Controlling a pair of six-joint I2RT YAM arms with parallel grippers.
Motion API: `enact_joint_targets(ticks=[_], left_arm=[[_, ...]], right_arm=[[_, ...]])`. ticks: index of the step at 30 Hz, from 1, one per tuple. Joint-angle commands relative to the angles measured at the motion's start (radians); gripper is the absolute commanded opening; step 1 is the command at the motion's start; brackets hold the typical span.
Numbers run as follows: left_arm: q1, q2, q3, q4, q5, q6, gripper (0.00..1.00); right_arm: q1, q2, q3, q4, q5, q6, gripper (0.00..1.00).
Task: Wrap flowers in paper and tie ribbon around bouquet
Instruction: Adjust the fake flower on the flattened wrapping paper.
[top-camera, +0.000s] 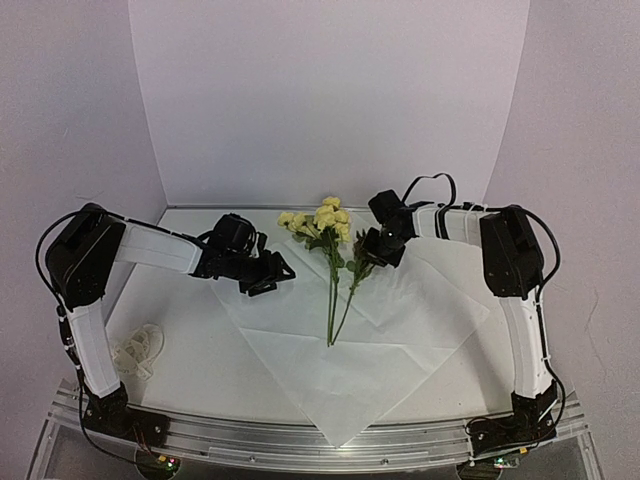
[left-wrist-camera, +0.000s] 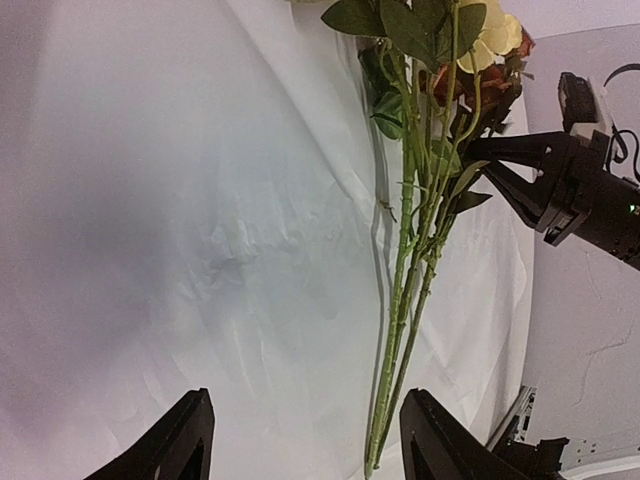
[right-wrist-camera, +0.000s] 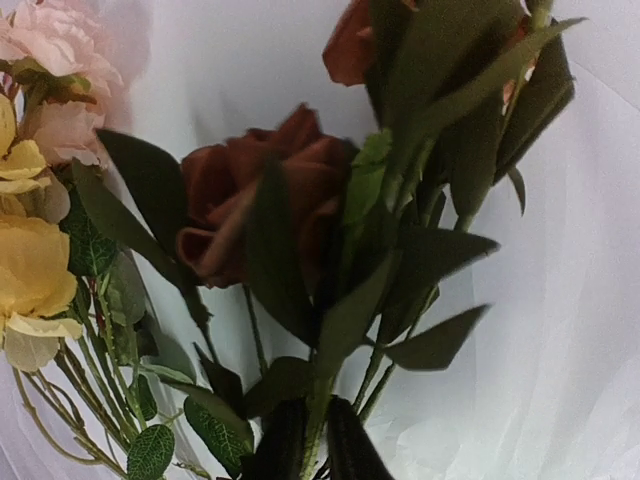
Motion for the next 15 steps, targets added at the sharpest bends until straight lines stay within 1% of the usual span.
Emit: enact_joint_targets(ticks=[1,3,15], left_arm=[[0.006,0.016,0.046,0.009,0.013,0.022,0.66],[0.008,0.02,0.049,0.008,0.014,0.023,0.66],[0.009,0.041,0.064,0.004,0.025,0.026,0.66]], right_arm=[[-0.003,0.009,0.048,0.023,-0.019,-0.032,0.02],[-0.003,0.007,0.051,0.046,-0.044,-0.041,0.0],[-0.002,0.056,0.094,0.106,-0.086,0.02,0.0]])
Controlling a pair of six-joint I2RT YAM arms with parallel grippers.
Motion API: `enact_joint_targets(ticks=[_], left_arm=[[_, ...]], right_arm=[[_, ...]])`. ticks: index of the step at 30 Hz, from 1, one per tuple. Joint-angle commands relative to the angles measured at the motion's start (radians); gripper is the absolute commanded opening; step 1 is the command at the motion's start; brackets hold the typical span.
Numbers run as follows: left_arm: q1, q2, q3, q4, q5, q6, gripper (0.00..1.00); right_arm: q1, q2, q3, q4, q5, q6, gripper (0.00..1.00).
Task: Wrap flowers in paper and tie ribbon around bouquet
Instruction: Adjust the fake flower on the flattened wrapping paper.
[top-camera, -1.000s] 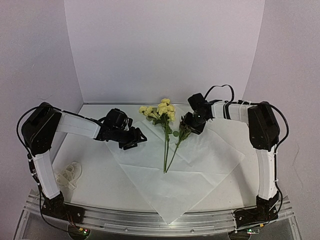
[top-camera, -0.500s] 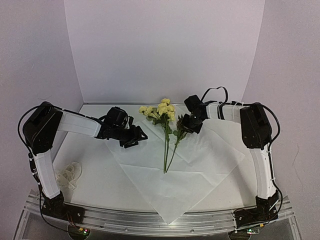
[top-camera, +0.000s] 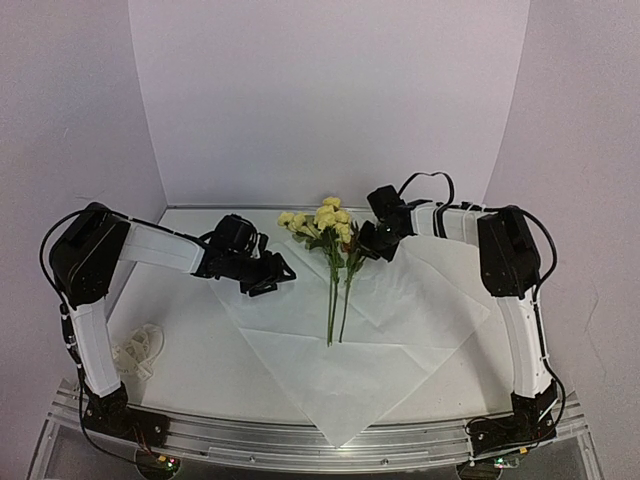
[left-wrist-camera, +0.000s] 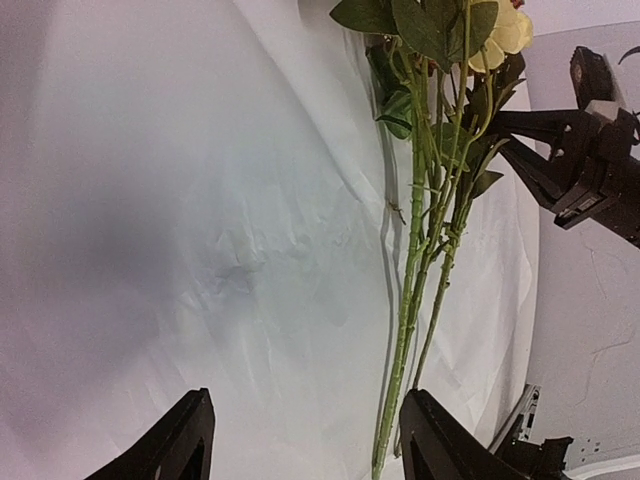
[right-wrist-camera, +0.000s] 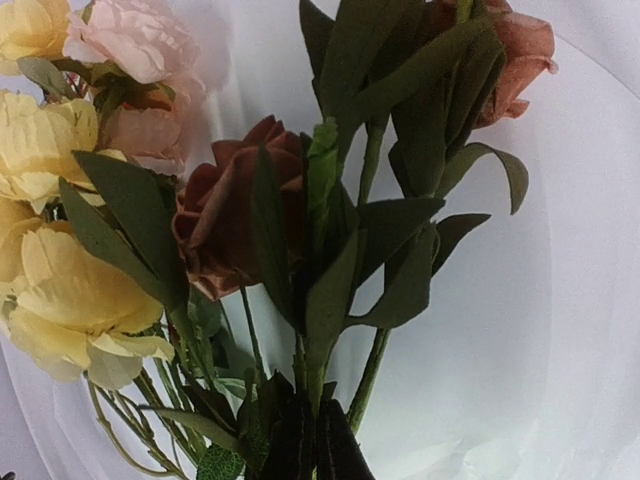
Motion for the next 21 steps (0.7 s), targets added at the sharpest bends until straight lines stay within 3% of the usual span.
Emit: enact_joint_targets(ticks=[1,8,17,19,21], left_arm=[[0.006,0.018,0.051,0.004,0.019,0.012,0.66],[0.006,0.026,0.053,0.013,0.029,0.007,0.66],[0.006,0.009,0.04,0.029,0.036,0.0,0.66],[0.006,-0.004,0.033,0.037,0.04,-0.001,0.66],[0.006,-0.018,0.024,0.043,0.046,-0.006,0.67]], right_arm=[[-0.002,0.033,0.048,0.048,-0.025,0.027,0.01],[-0.002,0.02,0.027,0.081,-0.054,0.024,0.15],[-0.002,-0.127,-0.094,0.082,-0.032,0.0,0.48],[-0.003,-0.163,-0.133,0.082,-0.025,-0.007,0.6],[-0.002,-0.207,-0.169,0.082,-0.019,-0.019,0.66]])
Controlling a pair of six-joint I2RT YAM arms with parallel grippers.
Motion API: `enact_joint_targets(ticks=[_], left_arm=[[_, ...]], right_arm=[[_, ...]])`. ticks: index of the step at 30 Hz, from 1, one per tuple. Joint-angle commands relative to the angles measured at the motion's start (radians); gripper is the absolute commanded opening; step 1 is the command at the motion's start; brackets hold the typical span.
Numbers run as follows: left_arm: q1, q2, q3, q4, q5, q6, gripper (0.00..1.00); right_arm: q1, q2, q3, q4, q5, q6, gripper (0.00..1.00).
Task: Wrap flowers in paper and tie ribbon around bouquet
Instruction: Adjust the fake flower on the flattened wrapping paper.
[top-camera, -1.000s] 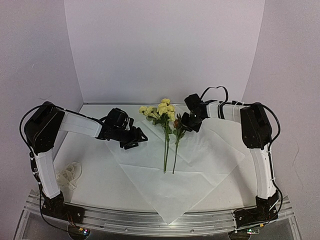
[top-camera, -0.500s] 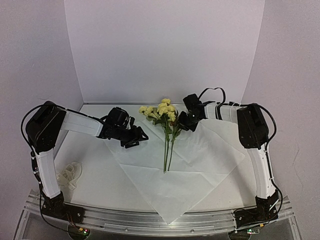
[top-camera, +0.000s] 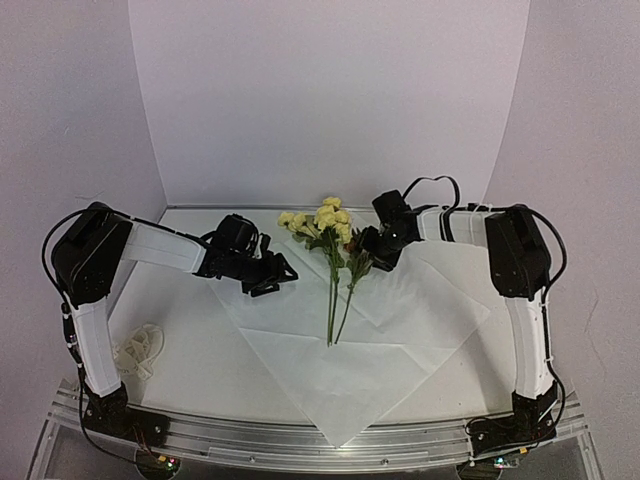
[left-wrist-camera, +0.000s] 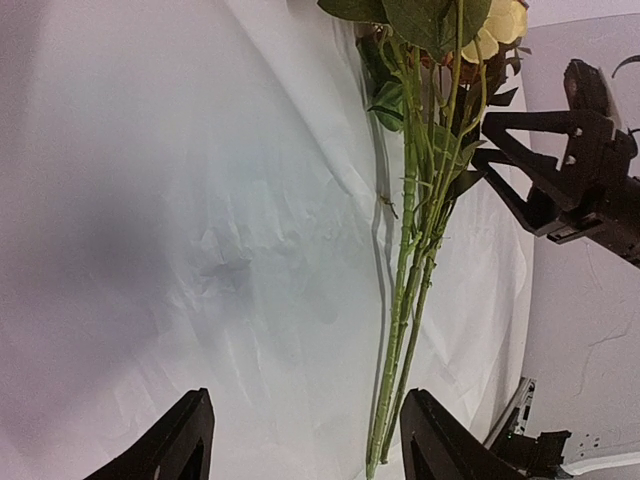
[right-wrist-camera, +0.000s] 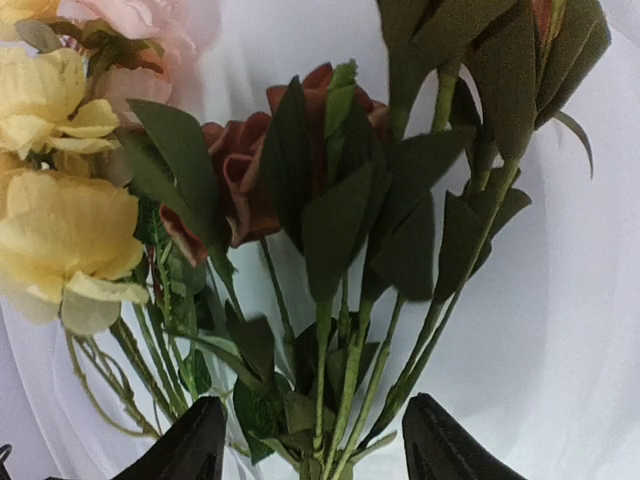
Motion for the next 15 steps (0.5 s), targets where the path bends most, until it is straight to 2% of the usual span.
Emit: enact_joint_targets(ticks=[1,4,11,15], left_arm=[[0.006,-0.038,0.008,0.048,0.021,-0.009,0.67],[0.006,-0.062,-0.008,0.057,0.024,-0.017,0.68],[0.005,-0.148,-0.101,0.08,0.037,-0.056,0.67],[0.004,-0.268,-0.223,0.088,0.025,-0.103,0.68]], right_arm=[[-0.003,-0.166,-0.068,0.014,0.027,-0.032,0.69],[-0.003,-0.187,-0.091,0.004,0.027,-0.042,0.76],[-0.001,-0.271,-0.187,-0.056,0.063,-0.03,0.7],[0.045,-0.397,-0.317,-0.105,0.097,-0.033,0.7]])
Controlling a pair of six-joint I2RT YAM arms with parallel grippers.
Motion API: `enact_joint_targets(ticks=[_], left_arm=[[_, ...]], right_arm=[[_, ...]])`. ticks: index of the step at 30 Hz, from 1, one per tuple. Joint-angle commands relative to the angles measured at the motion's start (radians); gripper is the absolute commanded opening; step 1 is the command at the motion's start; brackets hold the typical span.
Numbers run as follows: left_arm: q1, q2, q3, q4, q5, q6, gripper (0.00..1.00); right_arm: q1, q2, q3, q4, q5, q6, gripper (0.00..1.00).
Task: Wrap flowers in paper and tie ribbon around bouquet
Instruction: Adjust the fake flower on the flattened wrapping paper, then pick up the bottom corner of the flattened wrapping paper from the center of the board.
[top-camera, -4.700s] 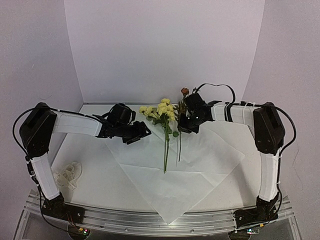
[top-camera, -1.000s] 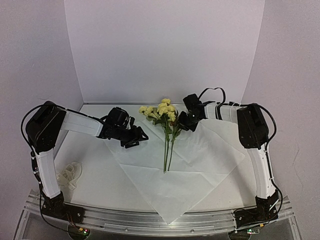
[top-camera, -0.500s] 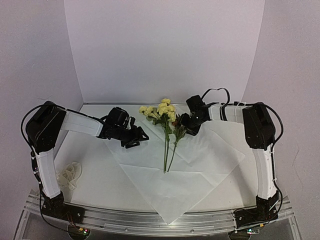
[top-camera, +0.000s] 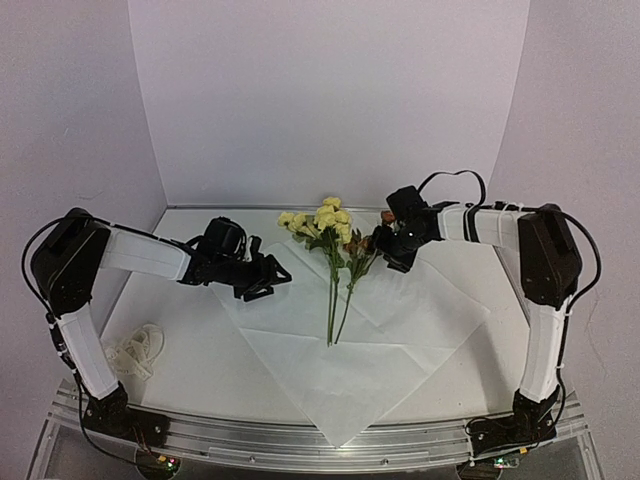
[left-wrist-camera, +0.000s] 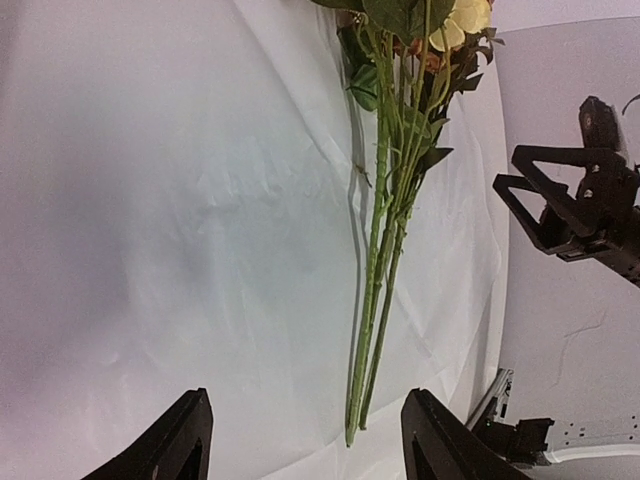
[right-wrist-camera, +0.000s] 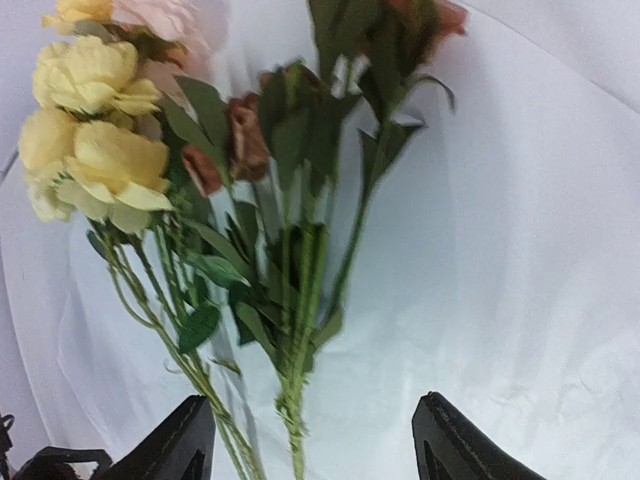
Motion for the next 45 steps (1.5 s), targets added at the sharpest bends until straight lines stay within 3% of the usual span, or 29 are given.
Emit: enact_joint_targets(ticks=[1,7,12,17,23,32,41,45], left_arm=[[0.003,-0.17,-0.124,0.039,-0.006,-0.06,0.68],[-0.057,-0.33,-0.277,0.006,-0.052,-0.056,0.68],[-0.151,-0.483,-0.414,-0.032,-0.139,-0.111,0.69],[-0.208,-0.591,-0.506,-0.03,-0.201,-0.173,0.69],[-0.273,-0.641,-0.517,-0.054,-0.266,-0.193,0.69],[-0.314,-0.69,-0.544,-0.063,-0.306,-0.222,0.69],[-0.317,-0.703,-0.55,-0.073,-0.317,-0.217,0.69],[-0.316,-0.693,-0.549,-0.072,-0.315,-0.22,0.69]], right_arm=[[0.06,-0.184,-0.135,-0.076,0.069,-0.008,0.7],[0.241,-0.452,-0.436,-0.084,0.166,0.013,0.7],[0.478,-0.605,-0.61,-0.104,0.269,0.046,0.71],[0.759,-0.614,-0.62,-0.135,0.387,0.067,0.71],[1.011,-0.448,-0.448,-0.209,0.452,0.003,0.68],[1.071,-0.222,-0.304,-0.242,0.366,-0.008,0.67],[1.081,-0.174,-0.305,-0.239,0.302,-0.029,0.66],[1.087,-0.167,-0.328,-0.219,0.276,-0.015,0.6]])
